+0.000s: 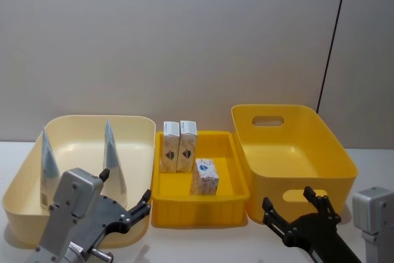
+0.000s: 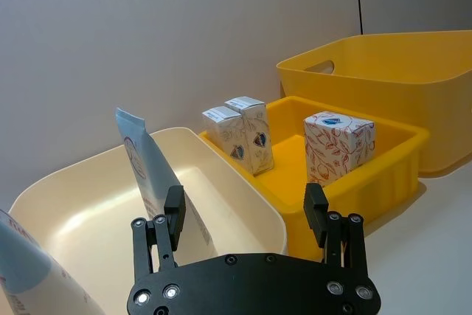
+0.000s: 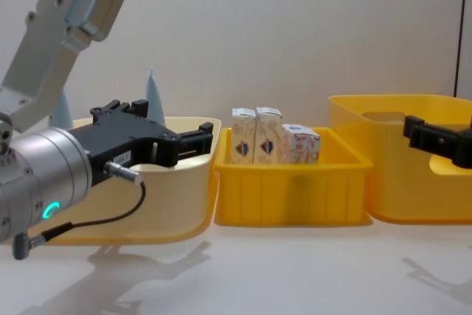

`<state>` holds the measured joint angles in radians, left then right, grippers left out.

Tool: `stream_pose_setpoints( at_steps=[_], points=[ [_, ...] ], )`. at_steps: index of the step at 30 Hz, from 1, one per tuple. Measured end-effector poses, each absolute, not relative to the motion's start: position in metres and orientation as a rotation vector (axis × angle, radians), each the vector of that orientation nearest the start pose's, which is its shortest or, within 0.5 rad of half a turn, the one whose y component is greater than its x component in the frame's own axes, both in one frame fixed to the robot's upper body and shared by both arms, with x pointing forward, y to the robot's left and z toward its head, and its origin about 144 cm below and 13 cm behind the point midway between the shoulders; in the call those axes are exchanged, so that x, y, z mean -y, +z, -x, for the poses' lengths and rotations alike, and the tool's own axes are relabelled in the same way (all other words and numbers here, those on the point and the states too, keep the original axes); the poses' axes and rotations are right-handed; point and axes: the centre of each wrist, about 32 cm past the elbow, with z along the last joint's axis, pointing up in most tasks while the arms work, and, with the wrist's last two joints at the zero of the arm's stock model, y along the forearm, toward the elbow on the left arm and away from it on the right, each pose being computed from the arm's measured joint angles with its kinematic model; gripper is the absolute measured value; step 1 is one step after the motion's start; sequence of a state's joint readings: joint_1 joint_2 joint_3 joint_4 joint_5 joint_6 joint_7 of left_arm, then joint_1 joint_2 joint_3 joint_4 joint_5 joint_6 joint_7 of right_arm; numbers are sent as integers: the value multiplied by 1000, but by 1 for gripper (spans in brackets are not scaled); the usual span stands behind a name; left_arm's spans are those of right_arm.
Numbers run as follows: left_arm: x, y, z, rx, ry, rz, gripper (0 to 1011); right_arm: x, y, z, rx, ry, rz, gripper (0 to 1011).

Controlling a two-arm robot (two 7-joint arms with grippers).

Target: Bimanual collaborative sorting of washing and personal care products

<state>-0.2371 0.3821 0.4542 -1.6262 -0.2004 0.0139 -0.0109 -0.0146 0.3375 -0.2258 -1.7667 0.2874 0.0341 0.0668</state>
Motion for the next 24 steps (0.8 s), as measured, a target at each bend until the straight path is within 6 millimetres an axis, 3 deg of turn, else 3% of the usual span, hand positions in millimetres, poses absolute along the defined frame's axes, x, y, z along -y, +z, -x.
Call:
stream_pose_setpoints(
  at_steps=[15, 24],
  points=[
    [-198, 1204, -492, 268, 1124, -61, 1003, 236, 1191, -444, 67, -1227, -18, 999],
    [-198, 1204, -492, 268, 1124, -61, 1002, 227, 1209, -444, 13, -1208, 31, 1000]
  ],
)
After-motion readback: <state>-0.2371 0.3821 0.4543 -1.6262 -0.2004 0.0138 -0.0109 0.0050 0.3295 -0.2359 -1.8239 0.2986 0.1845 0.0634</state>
